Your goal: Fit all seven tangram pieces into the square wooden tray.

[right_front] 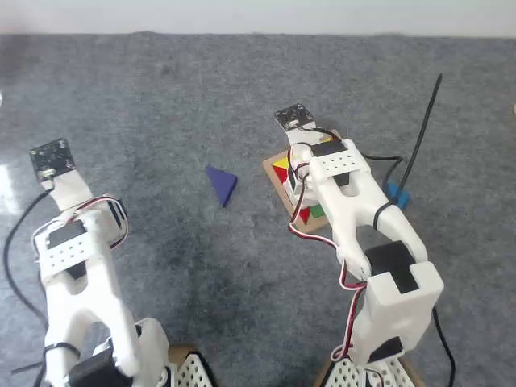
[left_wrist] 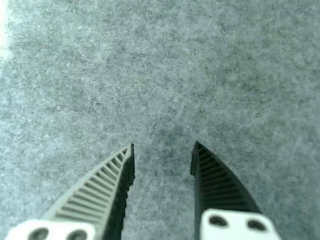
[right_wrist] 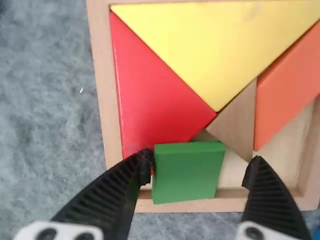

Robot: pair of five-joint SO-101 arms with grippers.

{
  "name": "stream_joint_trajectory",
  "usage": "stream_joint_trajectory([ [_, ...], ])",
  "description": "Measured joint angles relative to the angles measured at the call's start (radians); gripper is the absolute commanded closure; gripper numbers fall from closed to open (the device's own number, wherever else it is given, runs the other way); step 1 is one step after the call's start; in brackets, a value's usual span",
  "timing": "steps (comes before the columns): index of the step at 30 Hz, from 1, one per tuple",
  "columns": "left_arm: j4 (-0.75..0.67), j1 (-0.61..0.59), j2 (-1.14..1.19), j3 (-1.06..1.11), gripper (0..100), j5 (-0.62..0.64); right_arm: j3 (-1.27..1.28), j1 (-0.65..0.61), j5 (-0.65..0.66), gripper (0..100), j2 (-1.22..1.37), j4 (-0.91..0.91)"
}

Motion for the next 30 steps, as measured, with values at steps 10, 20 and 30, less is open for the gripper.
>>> stream_joint_trajectory([
  [10, 0.0, 0.0, 0.0, 0.0, 82, 0.0, -0.003, -0.003, -0.031, 97.5, -0.008, 0.014],
  [20, 0.0, 0.0, 0.0, 0.0, 82, 0.0, -0.057, -0.005, 0.169, 97.6, -0.006, 0.063],
  [30, 0.0, 0.0, 0.0, 0.0, 82, 0.0, -0.13, 0.037, 0.764, 97.2, -0.006, 0.241],
])
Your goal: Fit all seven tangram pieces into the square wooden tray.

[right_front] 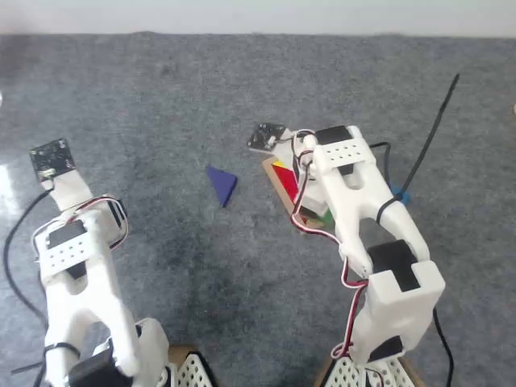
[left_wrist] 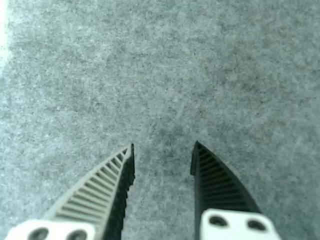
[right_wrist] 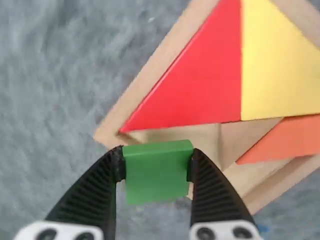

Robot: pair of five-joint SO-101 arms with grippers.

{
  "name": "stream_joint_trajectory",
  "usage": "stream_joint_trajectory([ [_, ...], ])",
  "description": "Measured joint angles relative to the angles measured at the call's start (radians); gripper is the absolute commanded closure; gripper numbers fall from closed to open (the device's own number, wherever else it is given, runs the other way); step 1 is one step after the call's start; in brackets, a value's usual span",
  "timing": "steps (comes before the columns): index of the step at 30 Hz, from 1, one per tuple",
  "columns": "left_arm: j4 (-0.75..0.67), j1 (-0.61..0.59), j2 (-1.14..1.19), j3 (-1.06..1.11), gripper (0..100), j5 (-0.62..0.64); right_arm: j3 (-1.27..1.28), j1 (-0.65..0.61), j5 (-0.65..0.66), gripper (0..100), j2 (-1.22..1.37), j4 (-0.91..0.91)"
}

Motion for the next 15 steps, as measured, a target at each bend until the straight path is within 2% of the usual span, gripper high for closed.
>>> stream_joint_trajectory([
  [5, 0.0, 0.0, 0.0, 0.0, 82, 0.0, 0.0, 0.011, 0.133, 97.2, 0.0, -0.009],
  [15, 0.0, 0.0, 0.0, 0.0, 82, 0.0, 0.0, 0.014, 0.21, 97.0, 0.002, -0.109],
])
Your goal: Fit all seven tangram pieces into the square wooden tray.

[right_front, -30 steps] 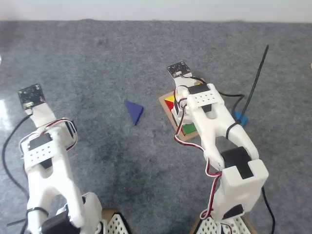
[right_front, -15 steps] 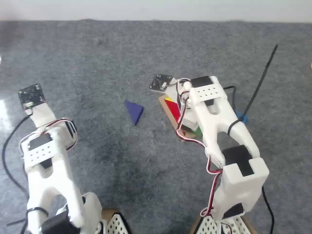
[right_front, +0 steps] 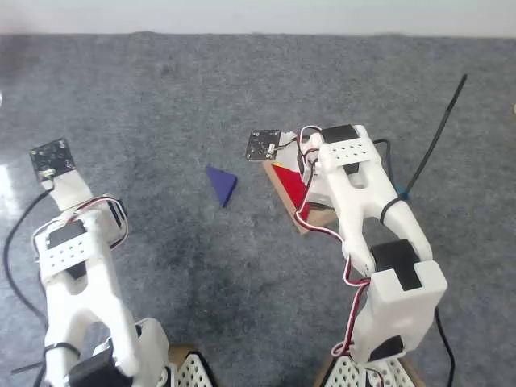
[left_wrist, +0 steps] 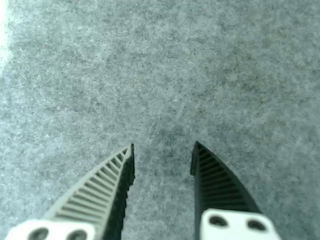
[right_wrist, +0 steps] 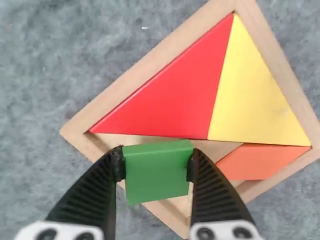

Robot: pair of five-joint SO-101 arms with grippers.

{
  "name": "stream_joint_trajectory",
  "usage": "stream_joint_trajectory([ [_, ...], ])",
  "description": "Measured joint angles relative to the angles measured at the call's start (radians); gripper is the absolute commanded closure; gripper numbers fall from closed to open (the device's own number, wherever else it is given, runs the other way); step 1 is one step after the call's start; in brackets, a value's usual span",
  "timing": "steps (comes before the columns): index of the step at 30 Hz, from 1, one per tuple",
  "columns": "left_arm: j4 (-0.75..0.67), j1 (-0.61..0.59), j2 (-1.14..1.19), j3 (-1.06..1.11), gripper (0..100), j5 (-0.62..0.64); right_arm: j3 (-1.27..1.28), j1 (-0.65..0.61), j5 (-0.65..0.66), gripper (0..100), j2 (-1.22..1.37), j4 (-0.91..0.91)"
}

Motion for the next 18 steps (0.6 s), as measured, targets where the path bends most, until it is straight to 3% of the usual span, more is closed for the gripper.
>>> stream_joint_trajectory([
  [8, 0.0, 0.0, 0.0, 0.0, 82, 0.0, 0.0, 0.015, 0.034, 79.8, 0.0, 0.044],
  [18, 0.0, 0.0, 0.0, 0.0, 82, 0.0, 0.0, 0.018, 0.037, 78.9, 0.0, 0.044],
])
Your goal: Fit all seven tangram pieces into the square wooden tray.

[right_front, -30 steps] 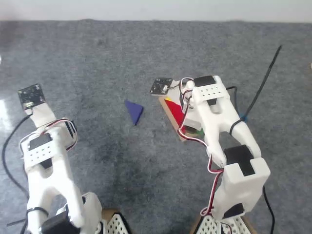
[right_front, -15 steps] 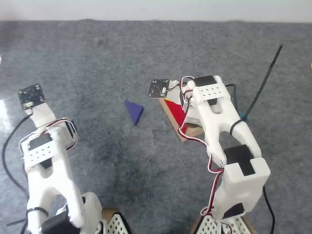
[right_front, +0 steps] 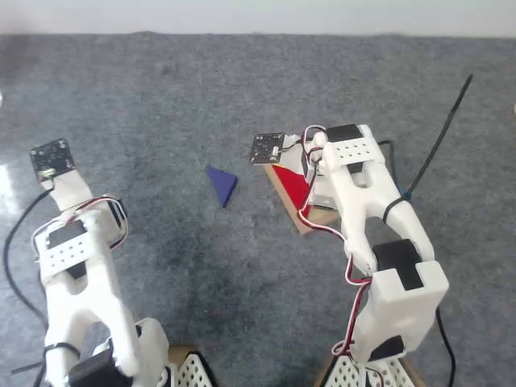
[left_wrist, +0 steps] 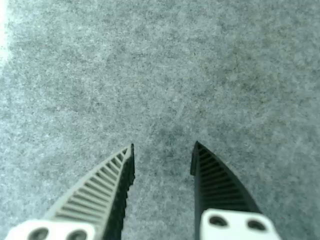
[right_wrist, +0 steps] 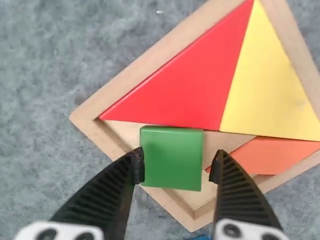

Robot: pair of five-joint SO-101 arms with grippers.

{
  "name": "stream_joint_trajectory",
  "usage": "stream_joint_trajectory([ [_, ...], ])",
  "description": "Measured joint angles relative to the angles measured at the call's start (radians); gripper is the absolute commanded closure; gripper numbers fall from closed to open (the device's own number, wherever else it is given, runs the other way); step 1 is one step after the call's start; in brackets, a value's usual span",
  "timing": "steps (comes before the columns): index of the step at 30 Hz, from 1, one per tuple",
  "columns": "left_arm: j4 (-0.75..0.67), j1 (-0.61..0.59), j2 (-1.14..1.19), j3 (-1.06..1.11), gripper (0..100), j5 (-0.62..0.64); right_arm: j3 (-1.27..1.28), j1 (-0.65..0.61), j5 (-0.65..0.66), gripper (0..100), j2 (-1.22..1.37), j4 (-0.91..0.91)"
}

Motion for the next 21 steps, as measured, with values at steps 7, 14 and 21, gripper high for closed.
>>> stream_joint_trajectory([
  [7, 0.0, 0.0, 0.0, 0.0, 82, 0.0, 0.0, 0.032, 0.0, 79.0, 0.0, 0.0],
  [14, 0.0, 0.0, 0.0, 0.0, 82, 0.0, -0.095, 0.135, -0.091, 79.0, 0.002, -0.021],
  [21, 0.0, 0.0, 0.0, 0.0, 82, 0.0, -0.12, 0.144, -0.371, 79.0, 0.002, -0.124],
])
